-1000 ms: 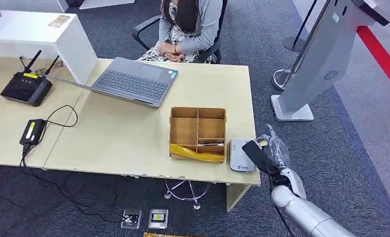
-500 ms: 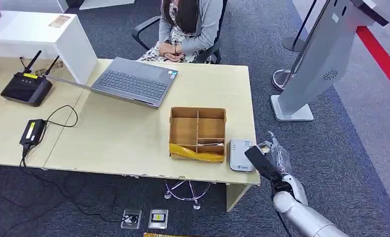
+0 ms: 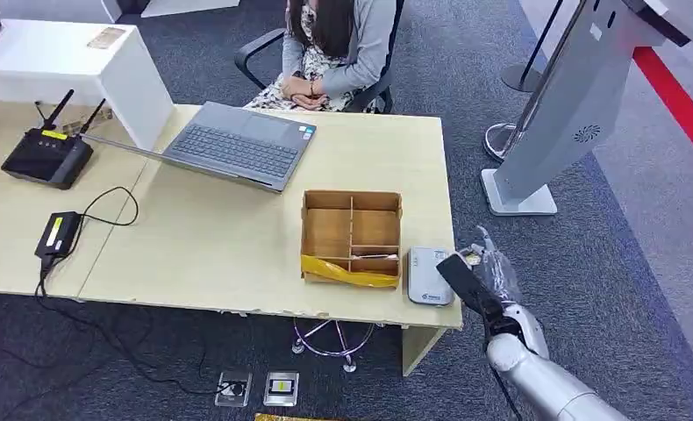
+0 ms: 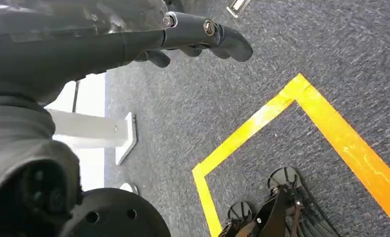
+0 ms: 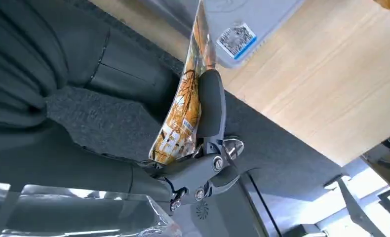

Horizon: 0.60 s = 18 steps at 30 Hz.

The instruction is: Pass the card to the sensor for recognition and then transmit it.

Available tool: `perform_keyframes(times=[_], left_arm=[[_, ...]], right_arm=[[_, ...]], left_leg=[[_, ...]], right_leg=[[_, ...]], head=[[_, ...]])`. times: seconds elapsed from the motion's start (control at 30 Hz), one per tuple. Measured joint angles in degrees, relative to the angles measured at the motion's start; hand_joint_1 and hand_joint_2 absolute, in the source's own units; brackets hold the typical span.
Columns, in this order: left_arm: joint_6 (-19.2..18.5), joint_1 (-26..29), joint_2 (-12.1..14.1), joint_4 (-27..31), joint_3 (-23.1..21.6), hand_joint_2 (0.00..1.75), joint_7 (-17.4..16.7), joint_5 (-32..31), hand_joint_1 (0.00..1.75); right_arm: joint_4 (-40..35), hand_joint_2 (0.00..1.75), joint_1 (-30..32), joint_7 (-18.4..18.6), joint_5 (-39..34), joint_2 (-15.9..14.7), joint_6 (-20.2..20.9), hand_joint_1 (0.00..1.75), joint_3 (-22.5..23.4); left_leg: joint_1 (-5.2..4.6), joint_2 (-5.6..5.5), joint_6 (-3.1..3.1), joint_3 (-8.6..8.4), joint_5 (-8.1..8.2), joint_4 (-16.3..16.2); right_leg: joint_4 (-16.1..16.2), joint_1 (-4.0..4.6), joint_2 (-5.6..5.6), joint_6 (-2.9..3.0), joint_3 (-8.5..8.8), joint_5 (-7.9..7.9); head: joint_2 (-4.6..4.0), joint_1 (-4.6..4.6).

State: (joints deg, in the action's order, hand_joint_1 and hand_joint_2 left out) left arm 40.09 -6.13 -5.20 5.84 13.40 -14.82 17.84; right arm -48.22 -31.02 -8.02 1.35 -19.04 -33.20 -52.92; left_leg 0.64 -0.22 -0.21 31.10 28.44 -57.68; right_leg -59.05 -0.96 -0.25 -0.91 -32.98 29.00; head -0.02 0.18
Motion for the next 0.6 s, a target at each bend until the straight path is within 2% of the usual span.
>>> perform_keyframes(times=[0.2, 0.4, 0.6], left_arm=[[0.02, 0.02, 0.0, 0.04, 2.06, 0.0, 3.46, 1.22, 0.0], [0.02, 0.01, -0.02, 0.04, 5.26, 0.0, 6.45, 1.2, 0.0], [0.02, -0.03, -0.22, 0.11, 8.33, 0.0, 6.95, -0.37, 0.0]], right_arm=[[0.35, 1.75, -4.68, -0.52, 3.09, 0.0, -0.37, 1.75, 0.33], [0.35, 1.75, -10.43, 0.44, 4.74, 0.26, 1.77, 1.75, 1.25], [0.55, 1.75, -15.45, 1.36, 9.07, 2.12, 3.69, 1.75, 1.25]], left_leg=[[0.0, 0.0, 0.0, 0.01, 0.0, 0.0], [0.0, 0.0, 0.0, 0.03, 0.0, 0.0], [0.01, 0.0, 0.0, 0.05, -0.01, 0.0]], right_leg=[[-0.01, 0.0, 0.01, 0.03, -0.02, -0.02], [-0.02, 0.0, -0.01, 0.03, -0.02, -0.02], [-0.03, 0.01, 0.0, 0.03, -0.02, -0.02]], head=[[0.0, 0.0], [0.0, 0.0], [0.02, 0.0]])
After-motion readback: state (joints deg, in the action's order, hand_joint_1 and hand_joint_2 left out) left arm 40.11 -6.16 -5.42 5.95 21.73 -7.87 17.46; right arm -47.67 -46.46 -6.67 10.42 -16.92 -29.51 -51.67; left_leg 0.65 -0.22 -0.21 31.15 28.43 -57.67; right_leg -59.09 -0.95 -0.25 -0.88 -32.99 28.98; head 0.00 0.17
